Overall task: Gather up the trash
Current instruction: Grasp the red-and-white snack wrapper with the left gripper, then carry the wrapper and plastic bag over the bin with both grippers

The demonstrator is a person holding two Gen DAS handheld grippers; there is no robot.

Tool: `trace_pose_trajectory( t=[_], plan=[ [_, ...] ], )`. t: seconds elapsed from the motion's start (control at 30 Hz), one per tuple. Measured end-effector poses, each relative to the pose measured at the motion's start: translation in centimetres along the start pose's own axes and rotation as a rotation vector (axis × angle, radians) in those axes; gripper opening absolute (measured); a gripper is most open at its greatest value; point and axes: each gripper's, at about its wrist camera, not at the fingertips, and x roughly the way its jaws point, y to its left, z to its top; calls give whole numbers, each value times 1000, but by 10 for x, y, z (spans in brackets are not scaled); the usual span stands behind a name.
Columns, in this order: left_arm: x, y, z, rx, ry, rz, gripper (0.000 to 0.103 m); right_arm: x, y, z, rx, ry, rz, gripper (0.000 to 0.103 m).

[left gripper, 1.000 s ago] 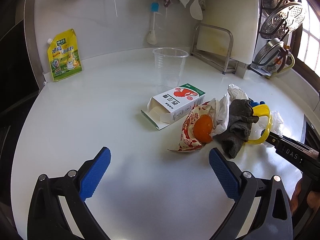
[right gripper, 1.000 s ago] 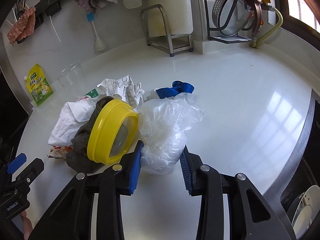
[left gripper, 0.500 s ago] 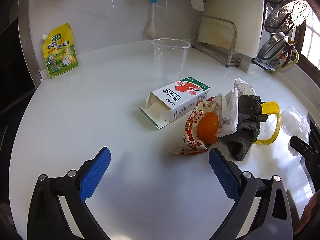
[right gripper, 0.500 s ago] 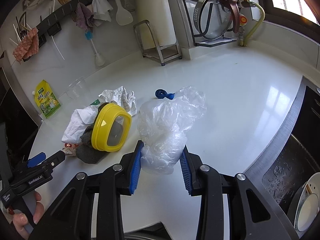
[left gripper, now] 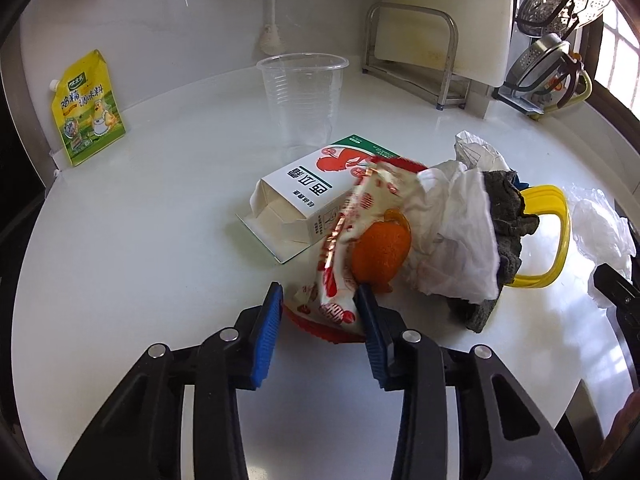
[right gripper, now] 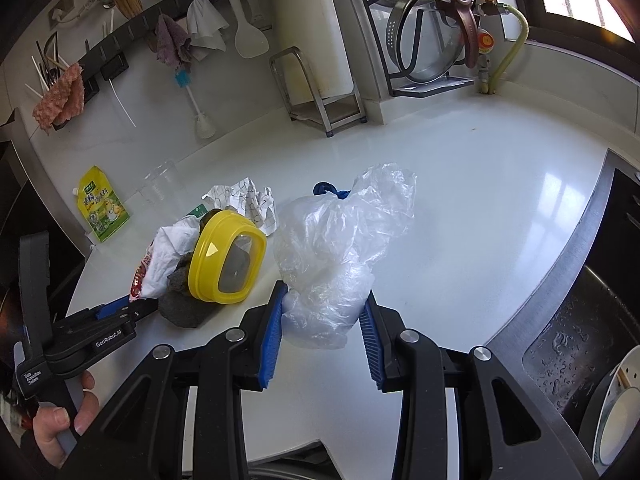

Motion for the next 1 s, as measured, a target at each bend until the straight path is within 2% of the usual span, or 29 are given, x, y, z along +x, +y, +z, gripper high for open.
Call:
trace_pose_trajectory(
  t=[0.17, 0.23, 0.33, 0.53, 0.77, 1.0],
  plan=[
    [-9, 6, -3, -35, -35, -37, 31, -2, 2, -4, -15, -4, 2, 35],
    [-17, 7, -3, -37, -65, -15, 28, -3, 3, -6, -25, -9, -7, 35],
    [-34, 8, -1, -30, -133, 20, 28, -5, 5, -8, -31, -9, -8, 35],
    [-61, 15, -3, -43, -183, 27, 28, -13, 7, -14, -34, -21, -10, 35],
    [-90, 17, -37, -52, -191, 20, 28, -34, 6, -36, -32, -24, -32, 35],
    [-120, 1, -81, -16, -187, 7, 28, -68, 6, -71, -7, -29, -36, 35]
  ],
)
